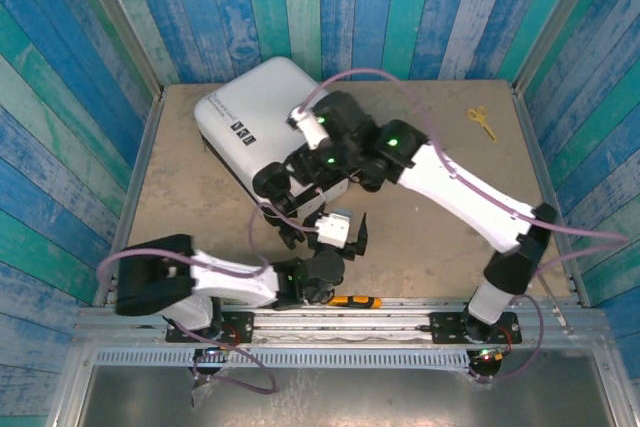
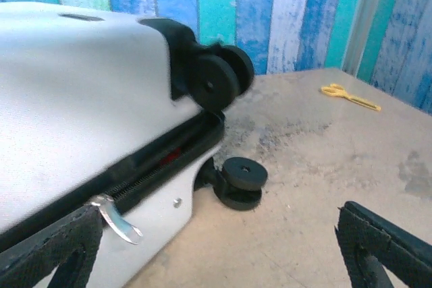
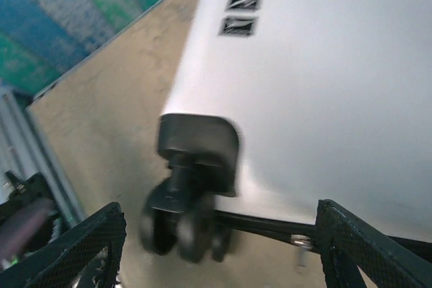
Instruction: Pack the luggage
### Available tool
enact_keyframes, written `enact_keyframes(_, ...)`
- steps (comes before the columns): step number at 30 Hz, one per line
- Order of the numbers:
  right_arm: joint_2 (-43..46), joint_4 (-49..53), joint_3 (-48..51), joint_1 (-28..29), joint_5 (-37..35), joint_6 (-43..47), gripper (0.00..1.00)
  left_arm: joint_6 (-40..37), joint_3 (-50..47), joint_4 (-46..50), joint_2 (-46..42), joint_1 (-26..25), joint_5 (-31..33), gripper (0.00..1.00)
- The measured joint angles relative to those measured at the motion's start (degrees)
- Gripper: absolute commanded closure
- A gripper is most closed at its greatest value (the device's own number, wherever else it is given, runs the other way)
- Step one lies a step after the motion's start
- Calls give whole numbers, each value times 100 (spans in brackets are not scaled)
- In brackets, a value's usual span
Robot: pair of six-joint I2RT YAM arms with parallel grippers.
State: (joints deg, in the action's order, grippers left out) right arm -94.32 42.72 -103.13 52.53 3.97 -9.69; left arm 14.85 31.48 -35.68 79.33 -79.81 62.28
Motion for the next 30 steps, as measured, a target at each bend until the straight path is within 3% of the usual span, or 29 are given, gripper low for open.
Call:
enact_keyframes(5, 1366, -444, 1386, -382, -289, 192, 25, 1110, 831, 3058, -1408, -7, 221, 7)
enact_keyframes(11, 2691, -1355, 3560, -1344, 555, 610, 26, 2688, 2129, 6146, -2747, 289, 94, 7)
enact_keyframes(14, 2688, -1788, 4319, -1445, 1040, 662, 25, 3274, 2750, 7326, -2785, 715, -245, 4)
enact_keyframes(18, 2262, -2149, 4824, -1473, 1703, 649, 26, 4131, 3473, 8880, -2052, 997, -634, 1)
enact_keyframes(21, 1779, -2435, 4843, -1491, 2153, 634, 26, 4485, 3674, 9547, -1482, 1145, -979, 4)
enact_keyframes(23, 1480, -2627, 4843, -1491, 2367, 603, 28, 4564, 3681, 9823, -1320, 1318, -1261, 0)
enact_keyframes(25, 1233, -2769, 4843, -1491, 2487, 566, 30, 4564, 3681, 9947, -1307, 1486, -1499, 6)
enact_keyframes(30, 699, -2966, 4754, -1458, 2544, 511, 34, 4522, 3681, 9947, -1318, 1687, -1993, 7)
